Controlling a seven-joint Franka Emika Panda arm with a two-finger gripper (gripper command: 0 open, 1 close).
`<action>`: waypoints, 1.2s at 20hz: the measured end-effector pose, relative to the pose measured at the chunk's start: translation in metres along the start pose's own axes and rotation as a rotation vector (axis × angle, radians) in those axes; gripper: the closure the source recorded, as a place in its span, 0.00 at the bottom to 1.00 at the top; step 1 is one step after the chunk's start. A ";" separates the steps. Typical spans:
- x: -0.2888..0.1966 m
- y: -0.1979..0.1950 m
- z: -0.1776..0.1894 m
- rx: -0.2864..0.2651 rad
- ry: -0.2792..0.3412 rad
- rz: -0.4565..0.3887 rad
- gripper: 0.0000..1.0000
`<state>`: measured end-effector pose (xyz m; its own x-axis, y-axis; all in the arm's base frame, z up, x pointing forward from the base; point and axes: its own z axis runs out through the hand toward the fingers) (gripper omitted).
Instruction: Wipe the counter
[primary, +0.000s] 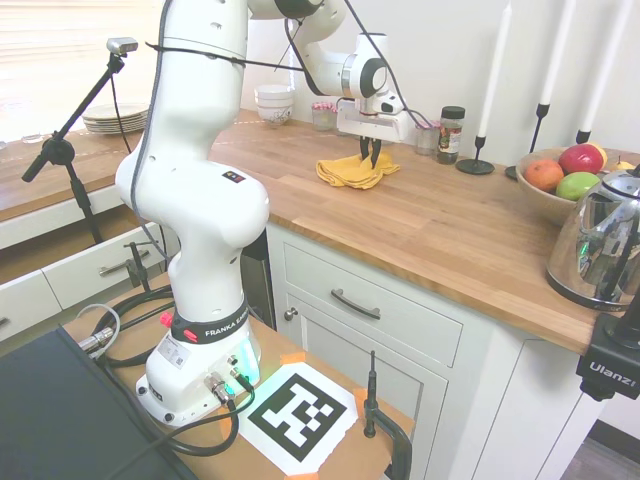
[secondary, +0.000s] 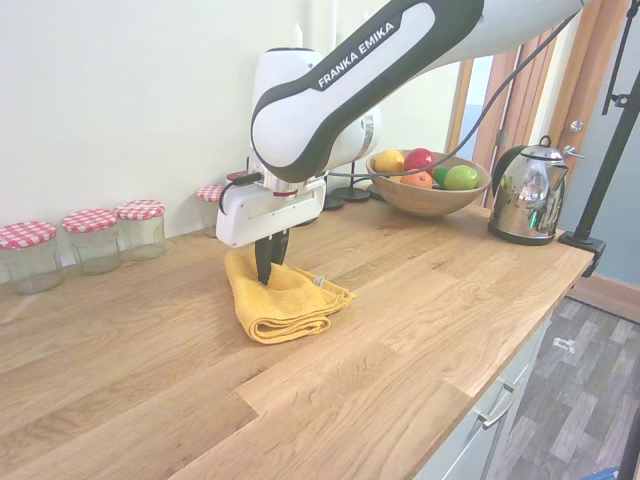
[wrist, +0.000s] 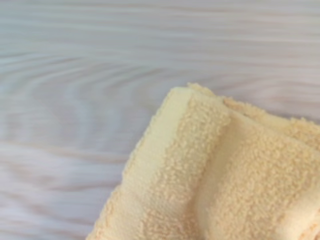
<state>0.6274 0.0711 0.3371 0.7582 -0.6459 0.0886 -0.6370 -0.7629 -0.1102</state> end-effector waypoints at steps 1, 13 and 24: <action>0.010 0.010 0.000 0.008 -0.007 0.006 1.00; 0.099 0.120 -0.002 0.078 -0.040 0.078 1.00; 0.141 0.201 0.000 0.143 -0.054 0.151 1.00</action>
<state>0.6064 -0.1733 0.3275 0.6647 -0.7471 0.0074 -0.7205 -0.6436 -0.2581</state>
